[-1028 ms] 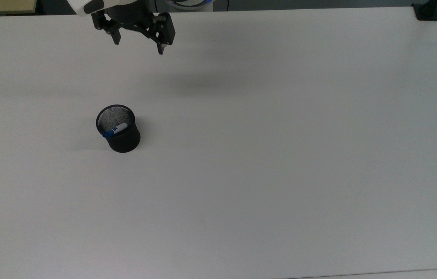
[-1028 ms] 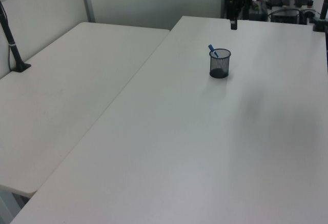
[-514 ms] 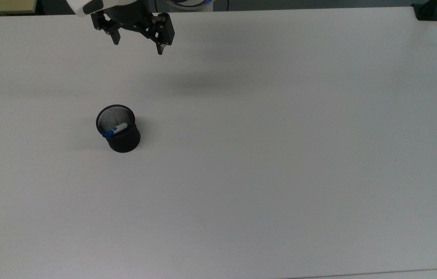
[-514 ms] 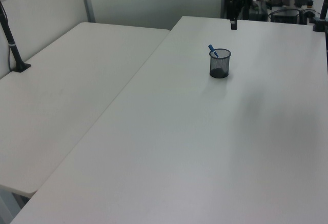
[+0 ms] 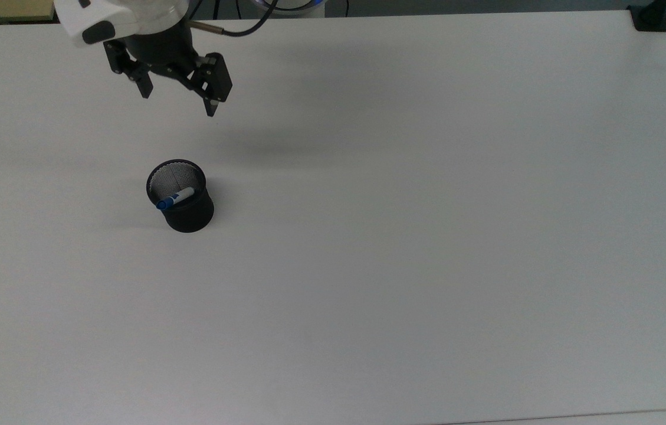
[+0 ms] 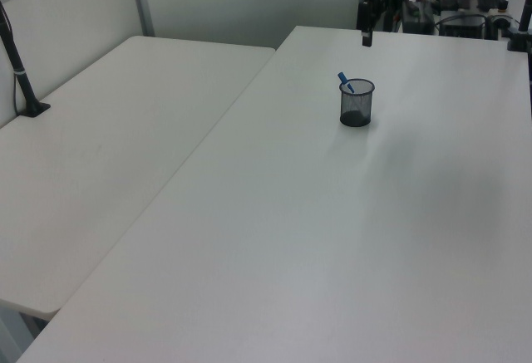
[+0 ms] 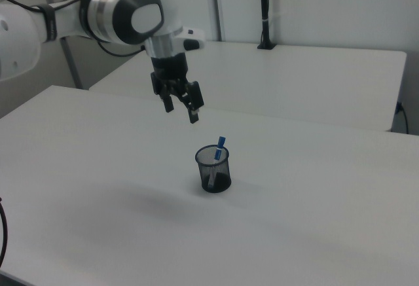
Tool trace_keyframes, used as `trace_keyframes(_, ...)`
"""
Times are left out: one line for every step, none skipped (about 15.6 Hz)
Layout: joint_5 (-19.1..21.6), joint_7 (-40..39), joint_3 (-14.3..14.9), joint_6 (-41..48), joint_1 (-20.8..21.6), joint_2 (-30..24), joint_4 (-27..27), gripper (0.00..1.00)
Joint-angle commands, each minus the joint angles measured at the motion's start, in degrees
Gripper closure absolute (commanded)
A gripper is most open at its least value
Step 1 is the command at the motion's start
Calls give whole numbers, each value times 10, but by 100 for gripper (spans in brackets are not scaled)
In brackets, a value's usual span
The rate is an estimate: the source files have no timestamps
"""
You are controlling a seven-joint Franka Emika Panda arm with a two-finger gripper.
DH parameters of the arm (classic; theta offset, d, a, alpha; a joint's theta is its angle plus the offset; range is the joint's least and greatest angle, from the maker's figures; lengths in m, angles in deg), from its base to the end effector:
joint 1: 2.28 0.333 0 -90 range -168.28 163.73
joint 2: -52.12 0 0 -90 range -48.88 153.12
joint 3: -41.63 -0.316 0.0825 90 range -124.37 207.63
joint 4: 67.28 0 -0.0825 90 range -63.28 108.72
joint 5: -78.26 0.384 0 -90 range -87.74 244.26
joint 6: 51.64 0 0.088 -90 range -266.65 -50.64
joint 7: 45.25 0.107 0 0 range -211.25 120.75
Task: Remove the marker
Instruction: 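Move the gripper down over the black mesh cup toward the marker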
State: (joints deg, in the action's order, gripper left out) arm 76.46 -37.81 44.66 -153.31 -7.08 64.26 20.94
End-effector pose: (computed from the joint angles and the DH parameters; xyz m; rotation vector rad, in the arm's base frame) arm 0.6242 -0.0856 0.5320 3.0734 -0.4006 0.0356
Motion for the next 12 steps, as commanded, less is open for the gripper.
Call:
trace_keyframes(0,-4,1,-63,-20,24,0,0)
trace_keyframes(0,-8,1,-81,-27,33,0,0)
trace_keyframes(1,-15,1,-91,-34,44,0,0)
trace_keyframes(4,-21,1,-99,-35,52,0,0)
trace_keyframes(8,-20,1,-106,-35,61,0,0)
trace_keyframes(9,-16,1,-114,-35,67,-1,0)
trace_keyframes(12,-15,1,-133,-35,69,0,2)
trace_keyframes(13,-14,1,-157,-36,75,0,3)
trace_keyframes(11,-14,1,-178,-38,82,0,3)
trace_keyframes(9,-12,1,-188,-38,93,0,3)
trace_keyframes(8,-12,1,-191,-38,101,0,3)
trace_keyframes(8,-11,1,-195,-38,108,-1,4)
